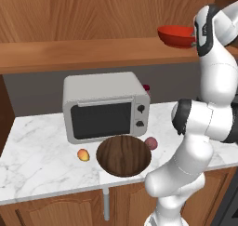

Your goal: Pick both bowls and place them on the counter. Then place the mango in one bowl and place the onion in the other bowl.

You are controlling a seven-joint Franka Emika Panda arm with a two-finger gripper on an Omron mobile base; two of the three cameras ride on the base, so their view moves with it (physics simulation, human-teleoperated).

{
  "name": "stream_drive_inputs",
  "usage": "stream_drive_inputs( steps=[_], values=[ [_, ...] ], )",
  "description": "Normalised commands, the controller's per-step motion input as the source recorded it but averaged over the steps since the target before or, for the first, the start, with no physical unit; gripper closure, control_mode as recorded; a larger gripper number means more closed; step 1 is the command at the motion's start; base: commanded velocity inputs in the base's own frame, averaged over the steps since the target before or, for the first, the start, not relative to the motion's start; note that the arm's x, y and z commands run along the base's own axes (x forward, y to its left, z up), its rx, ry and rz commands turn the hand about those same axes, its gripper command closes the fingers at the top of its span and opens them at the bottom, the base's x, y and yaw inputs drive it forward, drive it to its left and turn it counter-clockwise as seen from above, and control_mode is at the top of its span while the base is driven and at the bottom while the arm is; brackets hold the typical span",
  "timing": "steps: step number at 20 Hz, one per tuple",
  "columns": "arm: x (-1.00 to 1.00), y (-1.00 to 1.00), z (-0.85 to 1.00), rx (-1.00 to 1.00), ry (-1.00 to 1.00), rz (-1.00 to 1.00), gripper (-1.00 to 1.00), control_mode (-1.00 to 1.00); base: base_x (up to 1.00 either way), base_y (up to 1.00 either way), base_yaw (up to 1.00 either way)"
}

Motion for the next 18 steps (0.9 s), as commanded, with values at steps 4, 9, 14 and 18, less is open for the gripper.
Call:
stream_drive_inputs(
  steps=[4, 9, 14, 18],
  values=[
    [-0.37, -0.07, -0.04, 0.0, 0.0, 0.08, 1.0, -1.0, 0.0, 0.0, 0.0],
    [-0.52, -0.05, 0.0, 0.0, 0.0, 0.06, 1.0, -1.0, 0.0, 0.0, 0.0],
    [-0.71, -0.07, 0.0, 0.0, -0.01, 0.03, 1.0, -1.0, 0.0, 0.0, 0.0],
    [-0.86, -0.01, -0.06, 0.0, -0.05, 0.0, 1.0, -1.0, 0.0, 0.0, 0.0]
  ],
)
